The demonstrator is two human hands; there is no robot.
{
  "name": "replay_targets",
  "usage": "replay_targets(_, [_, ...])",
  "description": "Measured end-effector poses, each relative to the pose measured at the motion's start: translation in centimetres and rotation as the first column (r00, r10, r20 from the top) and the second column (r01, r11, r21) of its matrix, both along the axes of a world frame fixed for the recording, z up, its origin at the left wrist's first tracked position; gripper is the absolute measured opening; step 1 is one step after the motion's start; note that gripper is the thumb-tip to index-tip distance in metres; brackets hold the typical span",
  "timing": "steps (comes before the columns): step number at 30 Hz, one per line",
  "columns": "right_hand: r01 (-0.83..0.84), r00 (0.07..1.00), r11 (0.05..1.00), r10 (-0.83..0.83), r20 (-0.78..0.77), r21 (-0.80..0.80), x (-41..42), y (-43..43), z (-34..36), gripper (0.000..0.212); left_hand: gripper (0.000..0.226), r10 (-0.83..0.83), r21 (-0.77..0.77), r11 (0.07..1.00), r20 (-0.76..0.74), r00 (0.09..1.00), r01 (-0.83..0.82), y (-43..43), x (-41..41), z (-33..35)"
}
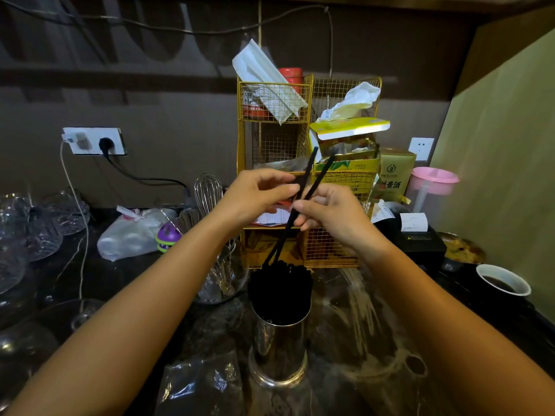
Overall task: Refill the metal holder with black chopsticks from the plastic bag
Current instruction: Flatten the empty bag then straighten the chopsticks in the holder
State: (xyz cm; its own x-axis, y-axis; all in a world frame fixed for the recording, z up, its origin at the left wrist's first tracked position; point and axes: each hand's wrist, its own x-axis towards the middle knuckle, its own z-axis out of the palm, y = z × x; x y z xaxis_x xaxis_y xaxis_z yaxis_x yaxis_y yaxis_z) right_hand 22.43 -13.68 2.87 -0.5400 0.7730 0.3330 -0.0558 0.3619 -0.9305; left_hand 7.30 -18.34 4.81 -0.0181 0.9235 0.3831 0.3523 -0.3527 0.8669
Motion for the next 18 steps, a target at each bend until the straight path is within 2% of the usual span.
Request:
replay_targets(4, [0.129,0.966,0.989,-0.141,-0.216,-0.072,0.6,0.3,0.8,0.014,0.024,0.082,0.010,0.997,0.039,0.996,-0.083,0.3,-1.6,-2.2])
replay_targets(8, [0.146,0.884,0.943,-0.259,-0.388,-0.298,1.1,0.5,0.8,0.013,0.033,0.189,-0.066,0.981,0.150,0.970,-0.181,0.6,-3.7,-4.5])
replay_targets(10, [0.067,0.828,0.889,-0.304,-0.472,-0.454,1.2,0.6,0.4,0.009,0.037,0.192,-0.097,0.979,0.175,0.966,-0.178,0.6,-4.3,-5.4])
replay_targets(13, [-0.103,0.754,0.765,-0.357,-0.551,-0.636,0.6,0.2,-0.4,0.003,0.043,0.110,-0.107,0.990,0.191,0.975,-0.091,0.4,-3.3,-6.1])
replay_targets(15, [-0.207,0.720,0.682,-0.379,-0.581,-0.701,-0.4,-0.2,-1.1,0.007,0.031,0.057,-0.032,0.998,0.226,0.972,-0.051,0.3,-1.7,-6.1])
replay_targets(18, [-0.322,0.689,0.579,-0.399,-0.605,-0.749,-1.7,-0.7,-1.9,0.010,0.020,0.034,0.082,0.994,0.387,0.921,-0.071,0.4,0.2,-5.5])
